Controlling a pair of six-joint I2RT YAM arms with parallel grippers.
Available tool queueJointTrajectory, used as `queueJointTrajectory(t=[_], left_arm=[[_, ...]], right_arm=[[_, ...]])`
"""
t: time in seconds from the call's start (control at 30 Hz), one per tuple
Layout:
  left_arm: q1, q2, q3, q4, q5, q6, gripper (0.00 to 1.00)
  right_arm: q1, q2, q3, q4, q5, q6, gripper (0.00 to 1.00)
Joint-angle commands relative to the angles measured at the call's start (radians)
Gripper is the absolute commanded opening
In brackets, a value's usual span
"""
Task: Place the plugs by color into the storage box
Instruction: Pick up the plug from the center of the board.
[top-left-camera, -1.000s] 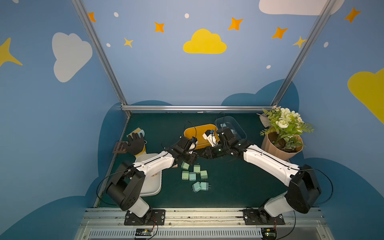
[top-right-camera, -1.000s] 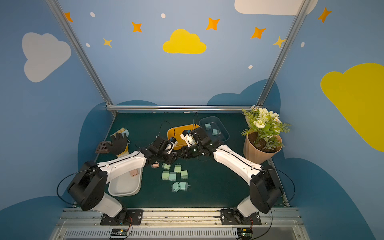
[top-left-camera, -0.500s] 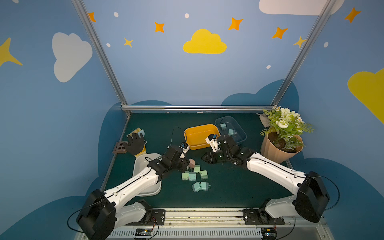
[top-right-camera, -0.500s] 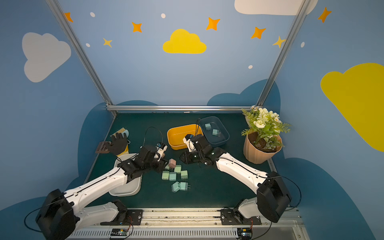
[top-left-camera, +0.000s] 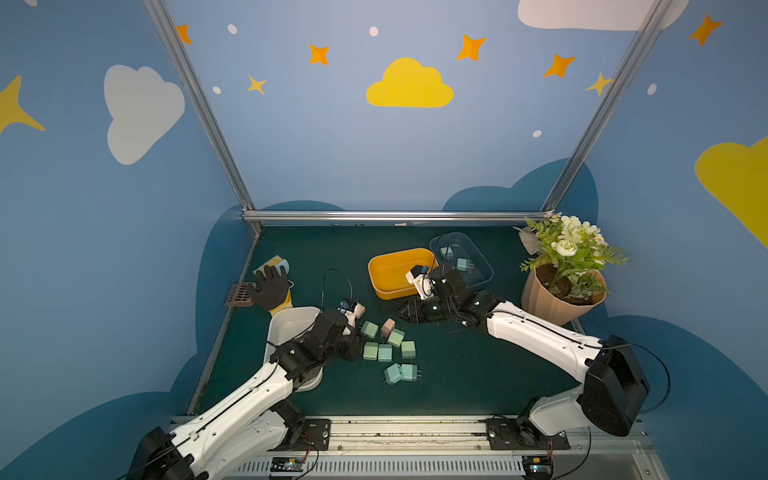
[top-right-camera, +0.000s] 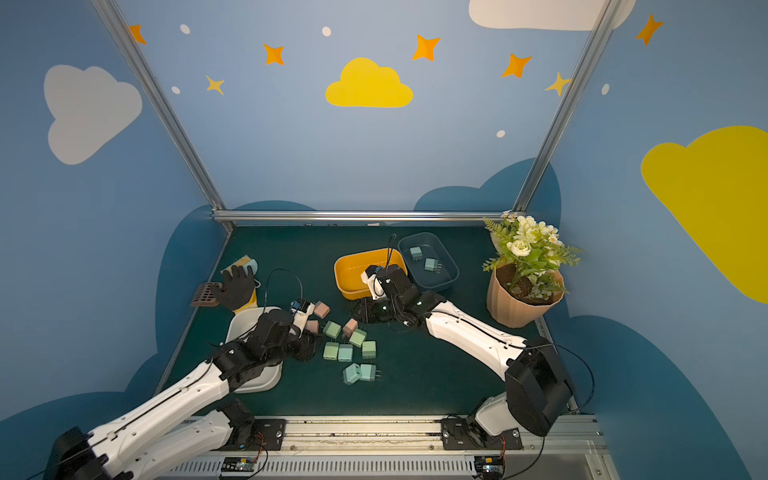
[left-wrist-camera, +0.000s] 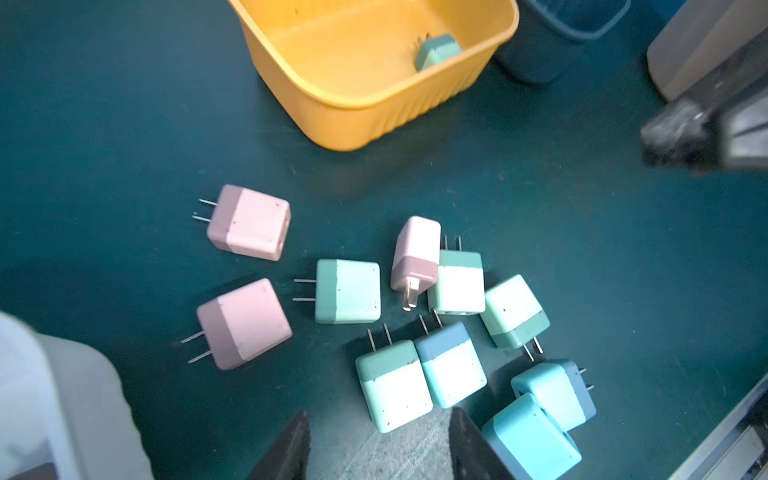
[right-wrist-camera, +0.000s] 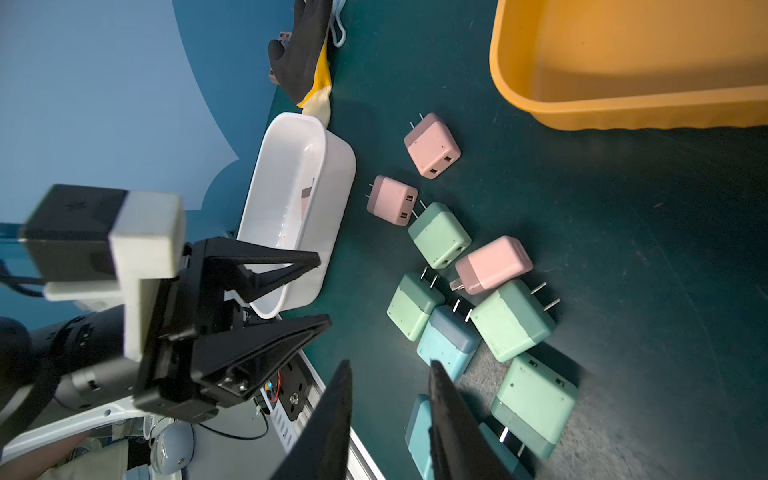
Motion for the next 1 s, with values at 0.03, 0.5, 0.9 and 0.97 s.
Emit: queueJointTrajectory(t=[0.03, 0.5, 0.9, 0.97], left_arm=[[-0.001, 0.178, 0.094, 0.046, 0.109, -0.012, 0.59], [-0.009, 0.565, 0.294, 0.076, 0.157, 0.041, 0.54], [-0.014, 0.707, 0.402, 0.020, 0.105, 0.088, 0.49], [-0.022, 0.721, 0.413, 0.013, 0.101, 0.097, 0.45]], right_arm=[[0.005, -0.058, -0.034, -0.037, 0.039, -0.005, 0.33], [-0.003, -0.188, -0.135, -0.045, 0.117, -0.012, 0.34], [-0.019, -0.154, -0.125, -0.039, 0.093, -0.068, 0.33], [-0.021, -0.147, -0.122, -0.042, 0.092, -0.078, 0.33]])
